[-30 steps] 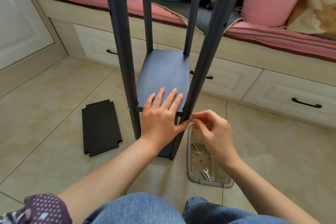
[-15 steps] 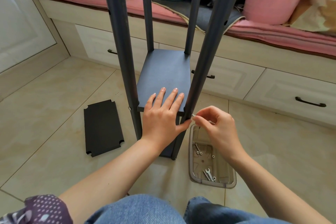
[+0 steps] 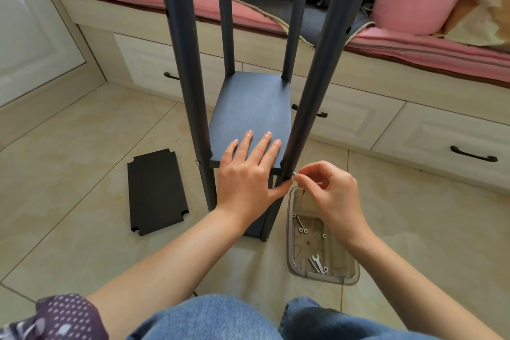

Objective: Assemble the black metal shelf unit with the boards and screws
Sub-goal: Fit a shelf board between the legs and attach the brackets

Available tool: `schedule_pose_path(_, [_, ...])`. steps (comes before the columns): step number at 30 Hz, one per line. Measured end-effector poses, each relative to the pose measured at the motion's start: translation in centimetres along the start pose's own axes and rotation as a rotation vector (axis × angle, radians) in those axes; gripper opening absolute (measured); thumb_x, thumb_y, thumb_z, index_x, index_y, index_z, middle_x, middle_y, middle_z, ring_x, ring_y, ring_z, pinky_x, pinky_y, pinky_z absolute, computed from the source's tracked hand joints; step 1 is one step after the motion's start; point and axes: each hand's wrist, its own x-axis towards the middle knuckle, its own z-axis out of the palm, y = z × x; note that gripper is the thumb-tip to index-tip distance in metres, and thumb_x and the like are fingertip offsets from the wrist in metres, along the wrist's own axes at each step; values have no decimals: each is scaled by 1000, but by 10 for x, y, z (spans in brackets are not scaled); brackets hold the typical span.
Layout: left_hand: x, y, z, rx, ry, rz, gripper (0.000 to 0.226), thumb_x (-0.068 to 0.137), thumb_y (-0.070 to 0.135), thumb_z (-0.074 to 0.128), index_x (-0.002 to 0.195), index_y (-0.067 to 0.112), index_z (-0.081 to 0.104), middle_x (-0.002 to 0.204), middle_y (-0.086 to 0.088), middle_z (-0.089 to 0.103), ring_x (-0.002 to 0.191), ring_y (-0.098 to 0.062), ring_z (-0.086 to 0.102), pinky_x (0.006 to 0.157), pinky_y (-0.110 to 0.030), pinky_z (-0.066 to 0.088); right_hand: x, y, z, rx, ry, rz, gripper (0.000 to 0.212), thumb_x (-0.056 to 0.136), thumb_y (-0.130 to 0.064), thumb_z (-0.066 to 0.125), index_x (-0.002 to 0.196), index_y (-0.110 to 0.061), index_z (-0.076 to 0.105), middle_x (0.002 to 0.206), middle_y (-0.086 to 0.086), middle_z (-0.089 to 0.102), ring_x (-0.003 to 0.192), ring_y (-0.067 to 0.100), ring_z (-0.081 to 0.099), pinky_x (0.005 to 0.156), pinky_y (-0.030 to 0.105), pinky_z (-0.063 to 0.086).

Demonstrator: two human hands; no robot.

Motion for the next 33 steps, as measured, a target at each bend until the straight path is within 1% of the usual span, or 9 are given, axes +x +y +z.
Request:
schedule_pose_path(4, [1, -1, -7, -33, -115, -11, 78, 90, 72, 47, 149, 22, 48, 155, -1, 44, 147, -29, 36, 119, -48, 28, -1, 1, 3, 147, -39, 94, 17, 88, -13, 71, 103, -17, 65, 83, -3, 73, 77, 8, 72, 78, 34, 61])
schedule_pose_path(7, [-5, -2, -14, -254, -17, -17, 53, 92, 43, 66, 138, 16, 61, 142, -2, 60, 140, -25, 48, 118, -43, 32, 4, 1, 0, 195, -123, 67, 43, 90, -9, 69, 122, -35, 57, 82, -1, 73, 79, 12, 72, 79, 31, 60])
schedule_pose_path(10, [-22, 0, -19, -519, 276, -54, 19, 91, 22, 66, 98, 10, 78, 97, -2, 76, 99, -19, 70, 91, -36, 57, 13, 1, -6, 140, -257, 53, 65, 92, -9, 65, 127, -58, 42, 83, -3, 70, 80, 13, 71, 82, 28, 58])
schedule_pose_path(12, [-32, 1, -22, -654, 295, -142, 29, 93, 29, 61, 73, 11, 72, 69, 3, 68, 70, -14, 64, 65, -34, 55, 19, 2, -10, 116, -324, 74, 58, 93, -8, 64, 131, -48, 46, 83, -2, 68, 80, 15, 70, 84, 37, 58])
schedule_pose_path(14, [-37, 4, -25, -795, 182, -326, 44, 95, 38, 58, 59, 13, 64, 54, 5, 59, 55, -16, 58, 57, -36, 50, 24, 2, -14, 150, -377, 101, 49, 93, -5, 62, 134, -29, 51, 83, 1, 68, 79, 20, 70, 83, 42, 58])
schedule_pose_path(16, [-34, 8, -24, -928, -62, -587, 44, 94, 46, 59, 61, 18, 66, 57, 3, 65, 60, -13, 65, 63, -28, 53, 28, 0, -17, 179, -410, 116, 45, 93, -4, 61, 134, -22, 53, 83, 3, 68, 78, 20, 70, 82, 39, 59])
schedule_pose_path(19, [-24, 10, -19, -1331, -336, -903, 27, 87, 49, 69, 93, 24, 72, 85, 10, 76, 90, -8, 72, 81, -19, 55, 30, -3, -19, 184, -443, 117, 43, 94, -3, 61, 131, -22, 55, 85, 7, 68, 76, 20, 69, 80, 35, 60])
schedule_pose_path(25, [-14, 13, -8, -1860, -231, -879, 46, 87, 34, 64, 126, 9, 62, 121, -9, 72, 115, -22, 68, 101, -29, 52, 35, 2, -18, 181, -468, 98, 41, 94, -2, 60, 129, -23, 58, 80, 4, 69, 77, 26, 69, 78, 36, 60])
schedule_pose_path(33, [-10, 12, -6, -1777, -217, -923, 22, 99, 25, 60, 117, 13, 65, 114, -10, 74, 108, -25, 71, 96, -32, 55, 34, 3, -19, 161, -496, 65, 43, 94, -3, 60, 131, -25, 56, 85, 6, 71, 78, 24, 70, 79, 34, 60])
